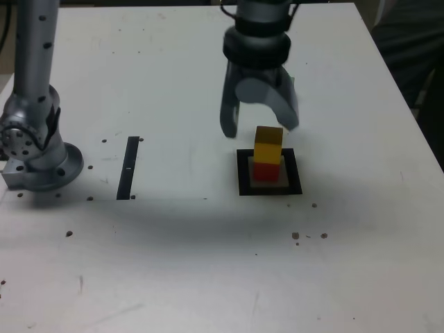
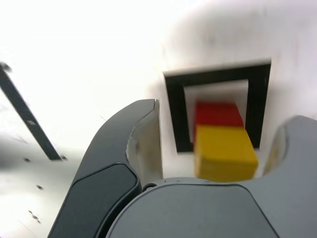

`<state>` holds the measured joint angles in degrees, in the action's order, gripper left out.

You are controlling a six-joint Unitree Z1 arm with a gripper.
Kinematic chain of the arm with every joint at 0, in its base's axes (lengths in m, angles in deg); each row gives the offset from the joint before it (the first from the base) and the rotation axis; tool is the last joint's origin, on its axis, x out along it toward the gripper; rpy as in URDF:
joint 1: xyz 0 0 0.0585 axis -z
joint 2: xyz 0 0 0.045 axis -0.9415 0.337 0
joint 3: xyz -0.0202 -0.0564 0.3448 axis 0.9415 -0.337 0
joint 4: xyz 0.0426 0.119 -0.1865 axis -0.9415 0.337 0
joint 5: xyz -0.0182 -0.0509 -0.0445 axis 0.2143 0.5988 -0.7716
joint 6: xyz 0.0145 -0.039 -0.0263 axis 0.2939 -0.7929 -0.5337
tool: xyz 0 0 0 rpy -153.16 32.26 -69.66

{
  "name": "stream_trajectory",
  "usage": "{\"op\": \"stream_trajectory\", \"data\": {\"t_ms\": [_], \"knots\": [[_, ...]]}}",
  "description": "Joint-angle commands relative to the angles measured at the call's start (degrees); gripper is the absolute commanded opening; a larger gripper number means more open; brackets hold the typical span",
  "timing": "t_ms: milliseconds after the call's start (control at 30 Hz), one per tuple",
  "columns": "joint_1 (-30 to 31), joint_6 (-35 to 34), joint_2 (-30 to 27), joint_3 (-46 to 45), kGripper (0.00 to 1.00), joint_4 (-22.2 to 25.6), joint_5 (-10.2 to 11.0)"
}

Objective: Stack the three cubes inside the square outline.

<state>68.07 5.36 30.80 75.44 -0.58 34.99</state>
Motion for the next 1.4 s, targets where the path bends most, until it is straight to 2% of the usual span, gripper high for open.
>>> {"op": "stream_trajectory", "data": {"t_ms": [0,200,433,833,1033,1367], "knots": [[-1.2,1.4,-0.8,0.1,0.99,0.2,0.5],[-6.3,8.1,-1.3,0.5,0.99,0.4,1.1],[-12.5,18.0,-1.0,1.7,0.99,0.0,2.6],[-19.5,31.5,4.1,8.0,0.99,-0.8,3.5],[-20.7,34.7,8.3,12.3,0.99,-0.5,3.8],[-21.3,35.1,16.2,19.0,0.96,1.3,3.6]]}}
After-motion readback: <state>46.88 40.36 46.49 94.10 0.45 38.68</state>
